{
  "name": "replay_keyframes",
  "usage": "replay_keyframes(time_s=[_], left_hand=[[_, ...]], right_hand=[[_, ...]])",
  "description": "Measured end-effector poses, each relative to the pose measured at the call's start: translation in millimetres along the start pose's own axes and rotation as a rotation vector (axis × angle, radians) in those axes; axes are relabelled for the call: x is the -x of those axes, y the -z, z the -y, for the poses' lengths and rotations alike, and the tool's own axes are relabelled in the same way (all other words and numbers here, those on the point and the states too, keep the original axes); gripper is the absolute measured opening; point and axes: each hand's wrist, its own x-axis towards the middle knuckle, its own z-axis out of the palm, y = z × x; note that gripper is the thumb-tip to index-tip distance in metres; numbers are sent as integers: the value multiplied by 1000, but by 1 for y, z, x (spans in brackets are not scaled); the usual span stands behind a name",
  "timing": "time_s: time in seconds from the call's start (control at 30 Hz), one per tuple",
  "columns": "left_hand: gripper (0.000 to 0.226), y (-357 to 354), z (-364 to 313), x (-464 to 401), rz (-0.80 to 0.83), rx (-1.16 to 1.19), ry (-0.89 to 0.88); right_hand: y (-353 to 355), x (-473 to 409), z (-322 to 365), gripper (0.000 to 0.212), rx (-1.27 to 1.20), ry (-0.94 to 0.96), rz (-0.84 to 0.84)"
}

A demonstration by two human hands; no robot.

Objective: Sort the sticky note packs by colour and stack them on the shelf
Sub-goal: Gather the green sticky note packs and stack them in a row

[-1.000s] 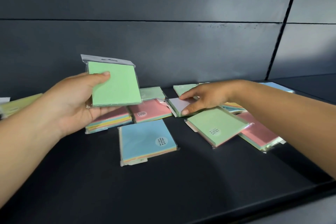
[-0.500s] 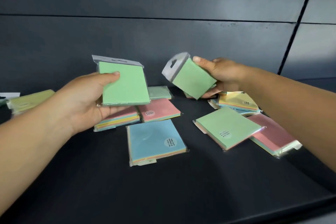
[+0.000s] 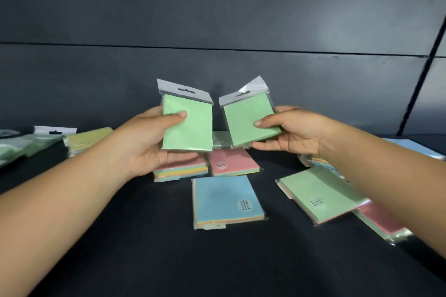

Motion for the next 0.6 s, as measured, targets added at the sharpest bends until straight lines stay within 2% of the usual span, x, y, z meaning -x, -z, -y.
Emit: replay_keyframes(time_s=[0.2,0.4,0.6], left_hand=[[12,32,-18,20,-183,-11,-85],[6,99,-30,61,-341,54,-149],[6,179,-49,102,-387,18,-180]], right_hand=[[-43,-1,9,23,-13,116,72],[-106,12,8,22,-27,155,104],[-200,28,3,19,12,187,40]])
